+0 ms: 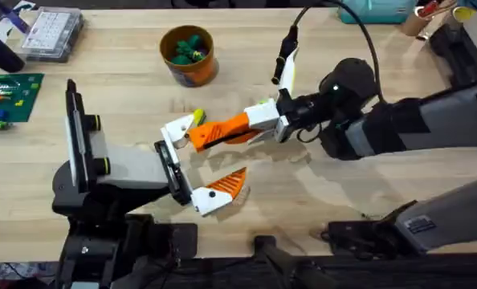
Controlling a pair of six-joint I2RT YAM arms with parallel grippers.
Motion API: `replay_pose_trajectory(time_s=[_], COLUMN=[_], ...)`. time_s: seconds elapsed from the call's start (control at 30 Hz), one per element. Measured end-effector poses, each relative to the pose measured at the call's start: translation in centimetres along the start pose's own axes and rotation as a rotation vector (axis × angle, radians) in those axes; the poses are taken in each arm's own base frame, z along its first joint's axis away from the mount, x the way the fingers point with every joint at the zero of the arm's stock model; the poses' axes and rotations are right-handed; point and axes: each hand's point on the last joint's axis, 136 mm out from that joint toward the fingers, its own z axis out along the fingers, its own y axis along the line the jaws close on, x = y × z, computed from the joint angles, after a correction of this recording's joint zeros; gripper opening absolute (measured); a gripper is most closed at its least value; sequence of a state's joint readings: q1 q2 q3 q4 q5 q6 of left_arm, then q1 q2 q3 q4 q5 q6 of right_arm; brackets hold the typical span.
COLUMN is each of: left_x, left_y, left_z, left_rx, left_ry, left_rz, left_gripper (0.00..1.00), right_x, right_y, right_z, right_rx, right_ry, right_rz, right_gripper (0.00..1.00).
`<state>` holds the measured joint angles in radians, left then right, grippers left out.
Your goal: Pick up the gripper from the table and insert it into the empty holder that is missing its gripper. Then pick up a screw, insert it into the mounting hole, and use the screwdriver to tighten it. Finally, clean up the table by picking up the vegetable and placing it into the bucket.
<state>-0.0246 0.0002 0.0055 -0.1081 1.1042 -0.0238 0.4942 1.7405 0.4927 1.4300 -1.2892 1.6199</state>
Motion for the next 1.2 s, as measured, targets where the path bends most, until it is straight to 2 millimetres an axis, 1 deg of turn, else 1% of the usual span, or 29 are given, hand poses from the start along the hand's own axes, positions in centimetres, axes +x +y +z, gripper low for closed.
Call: replay_pose_trajectory(time_s=[0.9, 1.07, 1.2], left_x=[0.01, 0.01, 0.0], left_y=[-0.04, -0.05, -0.05], left_z=[0.0, 0.0, 0.0], left_rx=[0.002, 0.003, 0.003], left_ry=[0.0, 0.0, 0.0], left_rz=[0.0, 0.0, 0.0], left_gripper=[0.986, 0.986, 0.986], right_x=[-0.5, -0.83, -0.9], right_y=[-0.23, -0.22, -0.22], right_z=[-0.01, 0.0, 0.29], right_rx=[0.004, 0.003, 0.002], right_ry=[-0.029, -0.049, -0.057], right_rz=[0.045, 0.047, 0.047], right_gripper=[0.014, 0.015, 0.016])
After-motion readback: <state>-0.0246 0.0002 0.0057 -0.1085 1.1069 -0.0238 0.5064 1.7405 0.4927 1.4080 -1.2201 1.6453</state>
